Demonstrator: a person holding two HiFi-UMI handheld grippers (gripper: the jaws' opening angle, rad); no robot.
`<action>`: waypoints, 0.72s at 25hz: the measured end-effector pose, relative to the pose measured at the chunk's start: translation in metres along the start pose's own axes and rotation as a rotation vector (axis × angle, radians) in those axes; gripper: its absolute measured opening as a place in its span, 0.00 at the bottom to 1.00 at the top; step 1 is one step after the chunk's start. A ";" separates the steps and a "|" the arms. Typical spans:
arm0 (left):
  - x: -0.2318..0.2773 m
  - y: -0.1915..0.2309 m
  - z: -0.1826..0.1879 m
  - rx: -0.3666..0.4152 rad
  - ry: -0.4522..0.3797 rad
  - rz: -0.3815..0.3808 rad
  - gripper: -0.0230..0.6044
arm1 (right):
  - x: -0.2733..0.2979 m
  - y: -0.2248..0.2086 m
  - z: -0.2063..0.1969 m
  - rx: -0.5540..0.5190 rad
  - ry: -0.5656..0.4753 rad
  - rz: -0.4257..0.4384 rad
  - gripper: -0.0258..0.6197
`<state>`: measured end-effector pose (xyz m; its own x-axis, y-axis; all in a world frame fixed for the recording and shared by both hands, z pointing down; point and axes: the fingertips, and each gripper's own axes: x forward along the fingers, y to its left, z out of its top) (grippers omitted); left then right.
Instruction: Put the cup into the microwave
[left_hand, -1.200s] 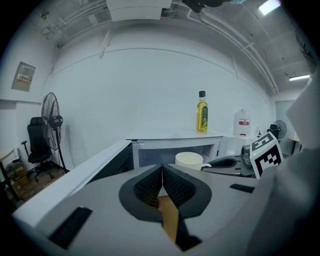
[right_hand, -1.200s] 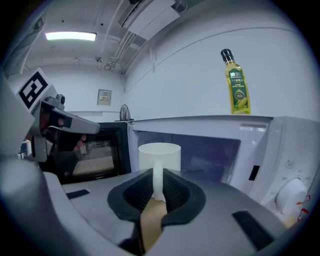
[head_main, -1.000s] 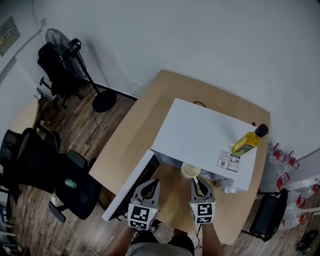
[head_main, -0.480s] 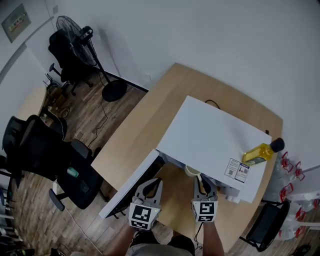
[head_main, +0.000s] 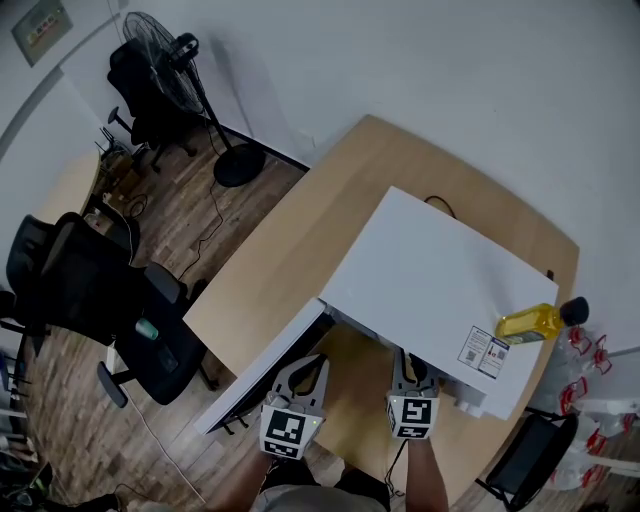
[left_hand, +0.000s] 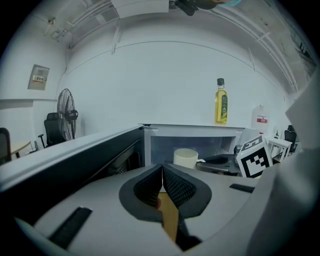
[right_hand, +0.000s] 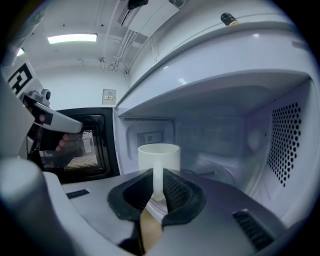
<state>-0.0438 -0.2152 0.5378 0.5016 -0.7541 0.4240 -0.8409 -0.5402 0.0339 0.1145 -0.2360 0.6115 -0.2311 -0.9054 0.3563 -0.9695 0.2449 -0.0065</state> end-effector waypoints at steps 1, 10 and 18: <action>0.002 0.000 0.000 -0.003 0.001 0.001 0.08 | 0.002 -0.001 0.000 -0.002 0.000 -0.001 0.12; 0.013 0.003 -0.002 -0.029 0.011 0.001 0.08 | 0.020 -0.006 0.002 -0.011 -0.004 0.000 0.12; 0.016 0.003 0.000 -0.022 0.015 -0.006 0.08 | 0.024 -0.005 0.003 -0.016 -0.005 -0.013 0.12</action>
<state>-0.0384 -0.2288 0.5451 0.5040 -0.7448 0.4373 -0.8419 -0.5368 0.0561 0.1130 -0.2601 0.6172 -0.2188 -0.9101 0.3518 -0.9711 0.2385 0.0130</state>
